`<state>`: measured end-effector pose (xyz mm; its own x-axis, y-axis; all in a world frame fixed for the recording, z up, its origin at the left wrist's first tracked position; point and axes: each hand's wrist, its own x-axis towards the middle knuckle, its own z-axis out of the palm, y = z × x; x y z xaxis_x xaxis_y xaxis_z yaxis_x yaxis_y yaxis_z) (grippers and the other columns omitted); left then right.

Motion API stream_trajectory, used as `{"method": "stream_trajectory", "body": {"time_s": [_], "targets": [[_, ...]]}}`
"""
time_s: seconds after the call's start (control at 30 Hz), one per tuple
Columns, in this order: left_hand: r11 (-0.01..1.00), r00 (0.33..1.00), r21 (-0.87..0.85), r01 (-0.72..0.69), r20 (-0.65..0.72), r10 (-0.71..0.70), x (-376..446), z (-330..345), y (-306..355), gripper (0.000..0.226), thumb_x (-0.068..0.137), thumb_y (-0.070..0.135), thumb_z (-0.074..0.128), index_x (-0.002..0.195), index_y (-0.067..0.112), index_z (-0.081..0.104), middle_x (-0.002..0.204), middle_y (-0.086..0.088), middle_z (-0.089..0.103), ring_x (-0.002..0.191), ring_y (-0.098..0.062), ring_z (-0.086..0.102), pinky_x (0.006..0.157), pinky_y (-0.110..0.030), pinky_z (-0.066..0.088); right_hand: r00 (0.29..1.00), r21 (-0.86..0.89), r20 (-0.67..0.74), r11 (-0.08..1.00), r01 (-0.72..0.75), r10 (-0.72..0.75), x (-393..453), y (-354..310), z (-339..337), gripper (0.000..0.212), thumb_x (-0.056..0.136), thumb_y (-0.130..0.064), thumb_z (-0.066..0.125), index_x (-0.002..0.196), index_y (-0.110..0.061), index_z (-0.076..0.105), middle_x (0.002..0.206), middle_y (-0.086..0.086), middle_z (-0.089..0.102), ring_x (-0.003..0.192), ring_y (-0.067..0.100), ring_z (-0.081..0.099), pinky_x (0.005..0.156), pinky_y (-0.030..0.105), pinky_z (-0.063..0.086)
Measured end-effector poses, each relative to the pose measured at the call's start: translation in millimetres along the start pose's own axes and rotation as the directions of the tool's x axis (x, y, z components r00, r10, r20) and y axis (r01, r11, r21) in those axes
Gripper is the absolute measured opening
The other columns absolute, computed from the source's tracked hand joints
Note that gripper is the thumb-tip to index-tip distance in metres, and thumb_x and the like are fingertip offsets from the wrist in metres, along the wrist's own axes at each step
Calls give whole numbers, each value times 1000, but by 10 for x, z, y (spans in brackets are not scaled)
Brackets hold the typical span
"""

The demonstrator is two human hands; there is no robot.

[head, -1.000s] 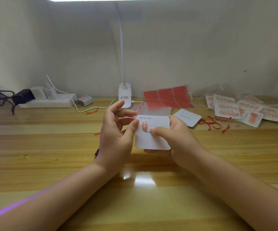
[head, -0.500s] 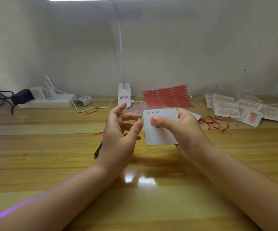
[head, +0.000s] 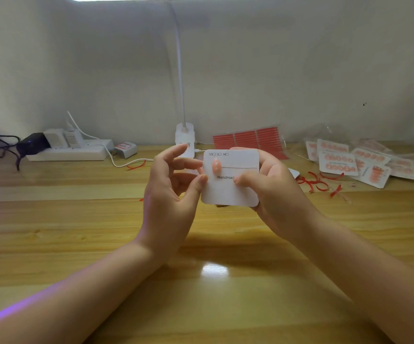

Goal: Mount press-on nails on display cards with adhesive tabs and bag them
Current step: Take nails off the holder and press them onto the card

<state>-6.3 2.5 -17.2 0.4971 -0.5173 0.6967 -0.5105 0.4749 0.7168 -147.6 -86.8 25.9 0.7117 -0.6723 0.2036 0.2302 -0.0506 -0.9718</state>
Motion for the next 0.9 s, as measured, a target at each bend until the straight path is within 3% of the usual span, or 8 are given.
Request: {"method": "stream_trajectory", "body": {"time_s": [0.1, 0.27, 0.4, 0.5, 0.63, 0.9], "targets": [[999, 999, -22, 35, -10, -35, 20, -2, -5, 46, 85, 17, 66, 122, 36, 46, 103, 10, 67, 87, -13, 67, 74, -20, 53, 1000, -16, -5, 1000, -1, 1, 7, -40, 1, 34, 90, 12, 47, 105, -15, 61, 100, 2, 74, 97, 22, 70, 82, 48, 56], [998, 998, 9, 57, -4, -57, 17, -28, 6, 41, 85, 21, 69, 118, 36, 49, 104, 5, 69, 91, -16, 68, 74, -20, 54, 999, -8, -4, 999, -38, 38, 15, -40, -1, 34, 90, 13, 45, 100, -13, 64, 98, 5, 75, 92, 22, 72, 83, 49, 54], [991, 999, 130, -35, -2, 35, 49, -48, 68, 25, 87, 20, 69, 107, 31, 59, 102, 9, 70, 94, -10, 68, 78, -17, 52, 1000, -28, -5, 999, -24, 24, 11, -41, -4, 34, 90, 12, 48, 98, -17, 63, 94, -1, 76, 90, 19, 72, 78, 43, 56], [971, 994, 213, -112, 14, 112, 95, -83, 120, 14, 88, 17, 69, 99, 24, 65, 101, 9, 71, 92, -12, 68, 82, -27, 54, 1000, -91, -5, 996, 16, -17, -6, -36, 3, 35, 90, 9, 52, 100, -24, 60, 93, -2, 75, 90, 15, 71, 79, 39, 60], [914, 961, 297, -276, 79, 264, 139, -125, 176, 14, 87, 10, 70, 99, 16, 68, 105, 9, 69, 100, -11, 67, 88, -27, 52, 999, -128, 3, 991, 47, -47, -16, -38, 45, 34, 91, 6, 55, 102, -26, 61, 101, 6, 73, 95, 22, 70, 85, 47, 57], [828, 920, 405, -389, 120, 373, 140, -121, 208, 10, 87, 3, 70, 97, 6, 71, 106, -4, 69, 101, -18, 67, 87, -35, 54, 997, -82, 58, 995, 58, -54, -54, -66, 99, 36, 89, 9, 55, 94, -25, 63, 89, 0, 76, 87, 15, 72, 74, 30, 60]]}}
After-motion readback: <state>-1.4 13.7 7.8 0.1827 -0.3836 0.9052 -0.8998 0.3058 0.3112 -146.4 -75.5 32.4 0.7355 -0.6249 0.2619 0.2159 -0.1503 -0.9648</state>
